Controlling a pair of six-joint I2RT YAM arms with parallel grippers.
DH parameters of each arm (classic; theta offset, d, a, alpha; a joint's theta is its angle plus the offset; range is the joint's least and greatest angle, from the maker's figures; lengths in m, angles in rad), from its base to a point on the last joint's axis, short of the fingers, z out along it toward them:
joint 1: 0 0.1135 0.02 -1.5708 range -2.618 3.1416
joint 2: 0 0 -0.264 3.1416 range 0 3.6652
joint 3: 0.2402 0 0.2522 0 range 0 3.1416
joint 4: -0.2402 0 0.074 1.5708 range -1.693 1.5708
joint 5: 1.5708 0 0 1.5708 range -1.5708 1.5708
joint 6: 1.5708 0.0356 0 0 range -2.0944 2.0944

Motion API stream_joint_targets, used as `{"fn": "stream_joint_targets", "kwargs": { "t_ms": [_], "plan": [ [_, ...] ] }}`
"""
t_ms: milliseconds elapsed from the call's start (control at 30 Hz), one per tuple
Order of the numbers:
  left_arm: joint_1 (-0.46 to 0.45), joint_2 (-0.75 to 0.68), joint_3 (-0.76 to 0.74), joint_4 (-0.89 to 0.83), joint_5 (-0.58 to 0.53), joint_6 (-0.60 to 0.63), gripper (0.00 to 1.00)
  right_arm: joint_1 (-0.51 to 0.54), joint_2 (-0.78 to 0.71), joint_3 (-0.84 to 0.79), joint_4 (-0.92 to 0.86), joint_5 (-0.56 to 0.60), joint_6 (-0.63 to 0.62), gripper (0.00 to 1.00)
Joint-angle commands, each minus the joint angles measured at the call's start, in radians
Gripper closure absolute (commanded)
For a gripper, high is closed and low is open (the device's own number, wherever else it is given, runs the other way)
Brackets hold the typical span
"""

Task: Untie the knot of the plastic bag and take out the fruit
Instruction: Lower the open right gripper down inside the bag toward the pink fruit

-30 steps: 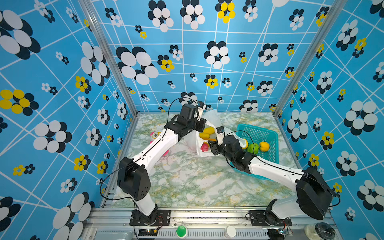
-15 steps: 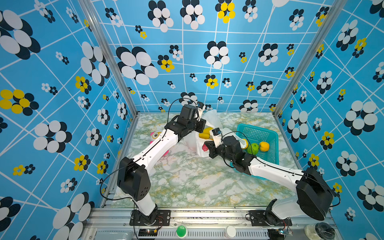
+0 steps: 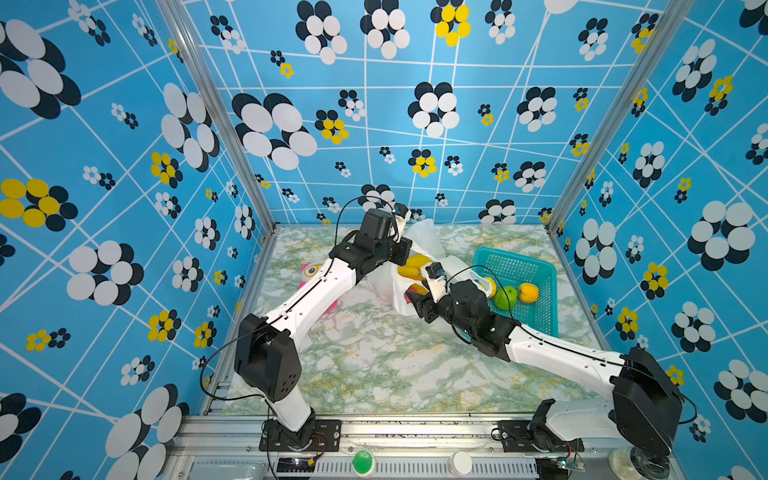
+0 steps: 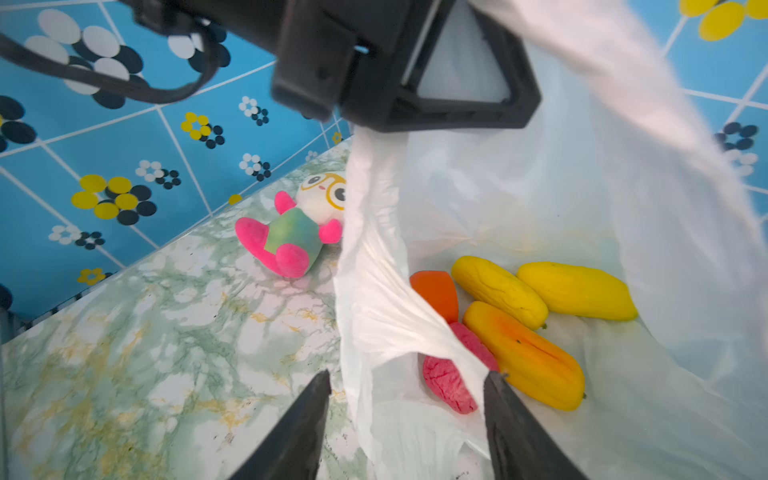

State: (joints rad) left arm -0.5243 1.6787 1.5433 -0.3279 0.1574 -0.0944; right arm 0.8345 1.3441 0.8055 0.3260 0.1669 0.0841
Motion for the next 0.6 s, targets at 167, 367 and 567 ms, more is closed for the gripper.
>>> {"fn": "stream_joint_targets", "kwargs": {
  "t_ms": [167,367,567],
  "plan": [
    [-0.003,-0.046,-0.021,0.015,-0.004,-0.01,1.0,-0.013,0.08,-0.004,-0.052,0.172,-0.043,0.28],
    [-0.003,-0.054,-0.028,0.017,-0.004,-0.01,1.0,-0.012,0.129,0.058,-0.083,0.088,-0.022,0.64],
    [-0.003,-0.047,-0.027,0.018,-0.019,-0.011,0.69,-0.008,0.112,0.078,-0.038,-0.081,0.034,1.0]
  ]
}}
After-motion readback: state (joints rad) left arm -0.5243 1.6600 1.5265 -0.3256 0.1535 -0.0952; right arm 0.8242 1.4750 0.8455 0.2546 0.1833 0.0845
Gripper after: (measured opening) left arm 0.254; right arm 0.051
